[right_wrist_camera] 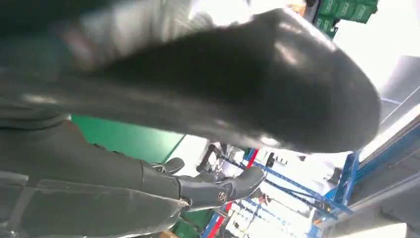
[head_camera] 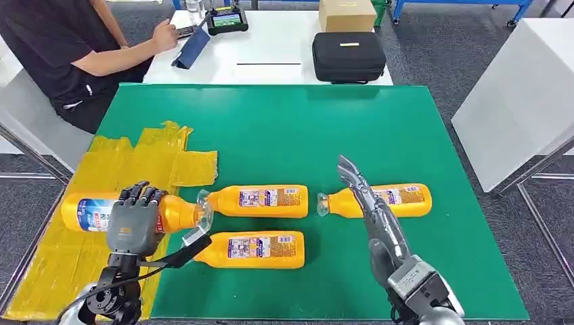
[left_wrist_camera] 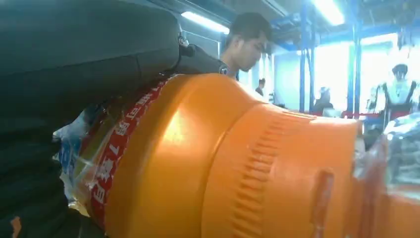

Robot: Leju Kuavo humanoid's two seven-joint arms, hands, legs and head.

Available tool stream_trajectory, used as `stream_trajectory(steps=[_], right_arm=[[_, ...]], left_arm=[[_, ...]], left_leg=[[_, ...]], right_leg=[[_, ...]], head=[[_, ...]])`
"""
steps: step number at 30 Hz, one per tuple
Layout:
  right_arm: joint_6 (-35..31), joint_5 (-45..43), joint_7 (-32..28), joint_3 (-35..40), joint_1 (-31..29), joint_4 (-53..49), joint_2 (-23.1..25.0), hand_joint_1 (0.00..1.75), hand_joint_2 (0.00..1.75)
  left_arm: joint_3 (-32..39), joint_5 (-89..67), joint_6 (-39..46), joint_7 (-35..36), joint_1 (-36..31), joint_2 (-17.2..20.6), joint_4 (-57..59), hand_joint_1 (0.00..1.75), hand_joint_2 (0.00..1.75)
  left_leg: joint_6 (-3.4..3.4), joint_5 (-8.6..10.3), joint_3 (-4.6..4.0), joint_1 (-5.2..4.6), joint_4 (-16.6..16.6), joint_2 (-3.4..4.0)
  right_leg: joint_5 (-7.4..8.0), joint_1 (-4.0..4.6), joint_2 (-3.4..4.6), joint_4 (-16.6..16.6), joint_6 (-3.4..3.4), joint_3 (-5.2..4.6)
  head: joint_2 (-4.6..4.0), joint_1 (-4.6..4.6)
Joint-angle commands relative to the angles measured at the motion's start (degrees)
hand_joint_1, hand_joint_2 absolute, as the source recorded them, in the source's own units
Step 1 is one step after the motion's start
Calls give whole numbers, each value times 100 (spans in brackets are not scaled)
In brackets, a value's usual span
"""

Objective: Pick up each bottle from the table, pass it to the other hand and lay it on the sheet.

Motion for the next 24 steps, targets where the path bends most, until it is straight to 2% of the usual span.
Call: stream_trajectory(steps=[1,3,4,5,6,7,10,11,13,14,17,18,24], right_arm=[[157,-28,165,532,-529,494,-146,0,0],[238,54,489,589,-522,511,-66,0,0],[287,304,776,685,-467,425,-33,0,0],[366,607,1211,832,-485,400,-60,0,0],[378,693,1302,876,-511,411,-65,0,0],[376,713,1328,887,-535,445,-48,0,175],[381,663,1408,848,-571,539,-4,0,175],[387,653,1422,819,-604,564,-4,0,175],[400,606,1457,782,-648,597,-18,0,175],[407,576,1508,752,-668,621,-39,0,0],[461,590,1625,743,-687,664,-80,0,0],[492,675,1736,755,-702,689,-107,0,0],[484,1101,2109,718,-706,878,-109,0,0]], left_arm=[[-653,122,-444,73,-849,0,1112,175,175],[-726,360,-686,138,-841,-15,1304,175,175],[-768,476,-801,152,-835,22,1364,0,175],[-779,590,-1012,227,-851,27,1473,0,175],[-770,660,-1088,245,-858,7,1530,0,175],[-779,719,-1165,240,-872,-2,1563,0,175],[-753,840,-1236,232,-862,-49,1562,0,175],[-786,893,-1318,189,-875,-42,1546,0,0],[-792,1057,-1454,139,-919,-64,1555,0,0],[-811,1197,-1557,105,-968,-63,1562,0,0],[-816,1330,-1636,96,-1017,-53,1576,0,0],[-817,1400,-1659,97,-1026,-44,1561,0,0],[-739,1965,-1775,19,-1033,-32,1406,0,0]], left_leg=[[-16,3,15,2,-7,-8],[-20,0,24,5,-8,-2],[-15,1,20,2,-10,3],[-21,-2,32,4,-14,4],[-21,-3,32,4,-14,5],[-14,-1,23,2,-10,3],[-15,-2,19,4,-7,7],[-14,-2,15,4,-6,4],[-23,-7,30,9,-8,5],[-11,-1,12,4,-4,1],[-11,0,11,5,-3,1],[-27,-8,34,13,-4,2],[-12,0,11,1,-4,1]], right_leg=[[0,2,-15,-7,1,19],[-1,4,-11,-10,0,27],[1,1,-5,-9,0,21],[-2,3,-7,-13,-1,34],[-2,3,-6,-13,-1,32],[-1,1,-5,-8,-1,22],[-1,3,-3,-6,0,17],[-1,3,-4,-6,0,14],[-6,7,-9,-10,1,31],[-1,3,-6,-5,2,13],[0,3,-6,-5,2,13],[-5,10,-14,-12,4,41],[0,2,-6,-5,1,13]], head=[[0,0],[0,0],[0,0],[0,0],[0,0],[0,0],[0,0],[0,0],[0,0],[0,0],[0,2],[0,0],[0,2]])
